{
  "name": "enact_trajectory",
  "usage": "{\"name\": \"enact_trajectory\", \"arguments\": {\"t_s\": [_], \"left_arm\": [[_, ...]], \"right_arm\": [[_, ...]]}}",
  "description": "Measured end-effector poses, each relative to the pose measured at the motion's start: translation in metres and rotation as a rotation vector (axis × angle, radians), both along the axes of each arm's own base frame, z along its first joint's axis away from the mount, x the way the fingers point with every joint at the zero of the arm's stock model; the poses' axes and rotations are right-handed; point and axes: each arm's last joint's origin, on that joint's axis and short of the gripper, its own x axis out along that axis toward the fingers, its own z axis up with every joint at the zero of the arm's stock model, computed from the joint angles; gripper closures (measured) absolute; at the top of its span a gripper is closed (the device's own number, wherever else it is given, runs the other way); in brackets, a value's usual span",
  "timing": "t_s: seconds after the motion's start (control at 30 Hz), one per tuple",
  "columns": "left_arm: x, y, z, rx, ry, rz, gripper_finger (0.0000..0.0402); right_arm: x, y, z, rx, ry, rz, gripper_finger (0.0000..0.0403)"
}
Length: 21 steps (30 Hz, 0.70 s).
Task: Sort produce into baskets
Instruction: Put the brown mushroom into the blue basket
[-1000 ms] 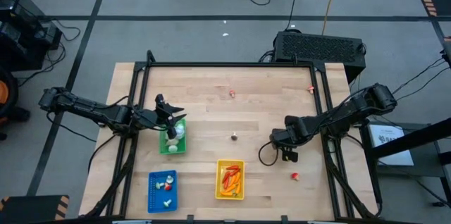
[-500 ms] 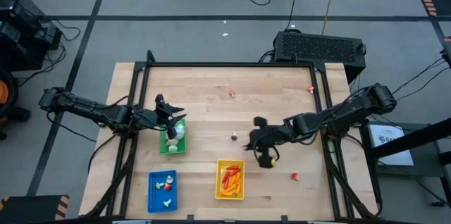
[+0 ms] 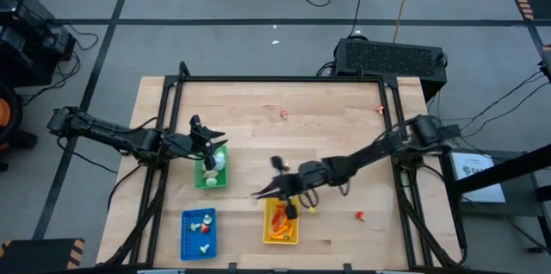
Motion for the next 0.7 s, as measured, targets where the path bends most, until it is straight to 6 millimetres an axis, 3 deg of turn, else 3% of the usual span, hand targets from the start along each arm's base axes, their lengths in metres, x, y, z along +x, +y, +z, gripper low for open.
{"name": "enact_trajectory", "arguments": {"t_s": [0.23,0.4,0.7], "left_arm": [[0.0,0.0,0.0,0.001,0.005,0.0,0.0276],[0.0,0.0,0.0,0.001,0.006,0.0,0.0276],[0.0,0.0,-0.001,0.001,0.008,0.0,0.0276]], "right_arm": [[0.069,0.026,-0.016,-0.013,-0.051,0.103,0.0401],[0.113,0.04,-0.015,0.003,-0.116,0.106,0.0401],[0.165,0.055,-0.031,0.018,-0.017,0.113,0.0401]]}}
